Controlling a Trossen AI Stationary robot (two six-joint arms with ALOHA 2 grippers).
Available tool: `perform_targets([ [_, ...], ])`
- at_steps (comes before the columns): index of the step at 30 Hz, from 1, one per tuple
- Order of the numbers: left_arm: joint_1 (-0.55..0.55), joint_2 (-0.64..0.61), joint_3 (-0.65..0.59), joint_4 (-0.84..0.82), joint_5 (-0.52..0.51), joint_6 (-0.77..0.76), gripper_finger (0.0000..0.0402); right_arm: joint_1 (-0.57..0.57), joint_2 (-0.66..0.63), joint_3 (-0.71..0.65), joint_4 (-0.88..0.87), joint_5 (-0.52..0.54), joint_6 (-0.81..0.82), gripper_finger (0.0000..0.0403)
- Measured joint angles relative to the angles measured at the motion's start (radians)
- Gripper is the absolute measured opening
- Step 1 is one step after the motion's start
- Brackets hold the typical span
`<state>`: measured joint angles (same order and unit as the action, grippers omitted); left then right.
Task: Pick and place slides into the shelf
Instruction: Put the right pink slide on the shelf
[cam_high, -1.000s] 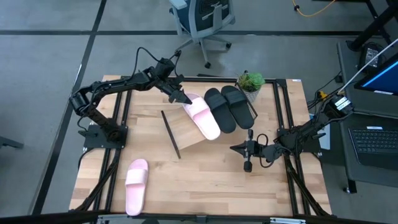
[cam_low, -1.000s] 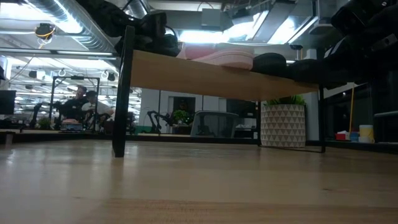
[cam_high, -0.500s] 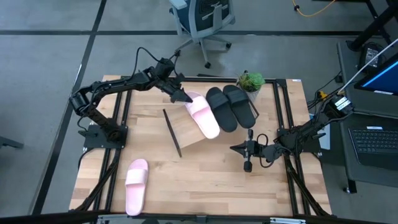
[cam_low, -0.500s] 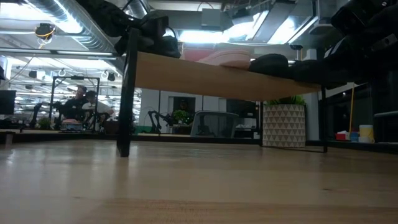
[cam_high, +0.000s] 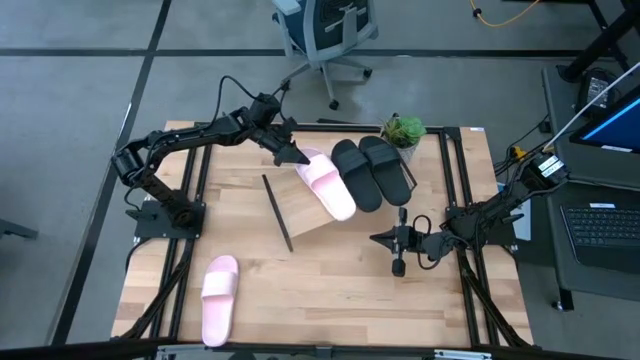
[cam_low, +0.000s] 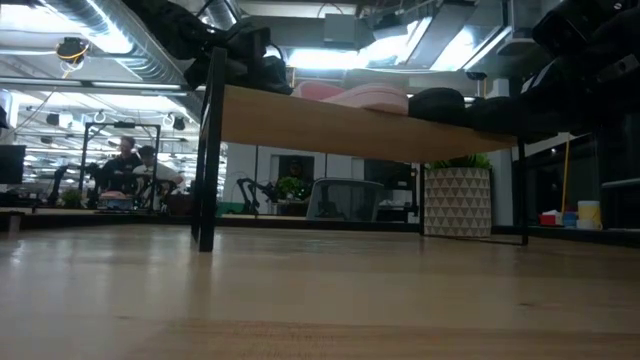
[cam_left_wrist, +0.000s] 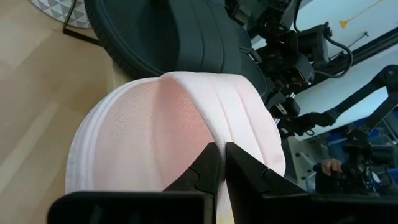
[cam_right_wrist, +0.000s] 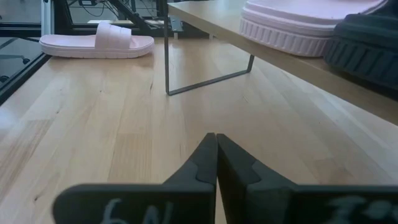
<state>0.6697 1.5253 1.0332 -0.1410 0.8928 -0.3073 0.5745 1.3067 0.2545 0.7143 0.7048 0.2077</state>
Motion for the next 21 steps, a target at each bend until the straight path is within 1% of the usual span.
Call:
perform_targets([
  [3, 0.000, 0.000, 0.000, 0.000, -0.001, 0.004, 0.0016, 0.000, 0.000, 0.000, 0.000, 0.000, 0.000, 0.0007],
  [7, -0.001, 0.000, 0.000, -0.001, -0.027, 0.009, 0.0016, 0.000, 0.000, 0.000, 0.000, 0.000, 0.000, 0.0007],
  [14, -0.001, 0.000, 0.000, 0.000, -0.058, 0.102, 0.0016, 0.000, 0.000, 0.000, 0.000, 0.000, -0.001, 0.0007],
  [17, -0.005, 0.000, 0.000, 0.001, -0.084, 0.108, 0.0016, 0.000, 0.000, 0.000, 0.000, 0.000, -0.001, 0.0007],
  [21, -0.005, 0.000, 0.000, 0.008, -0.090, 0.109, 0.0016, 0.000, 0.000, 0.000, 0.000, 0.000, -0.002, 0.0007],
])
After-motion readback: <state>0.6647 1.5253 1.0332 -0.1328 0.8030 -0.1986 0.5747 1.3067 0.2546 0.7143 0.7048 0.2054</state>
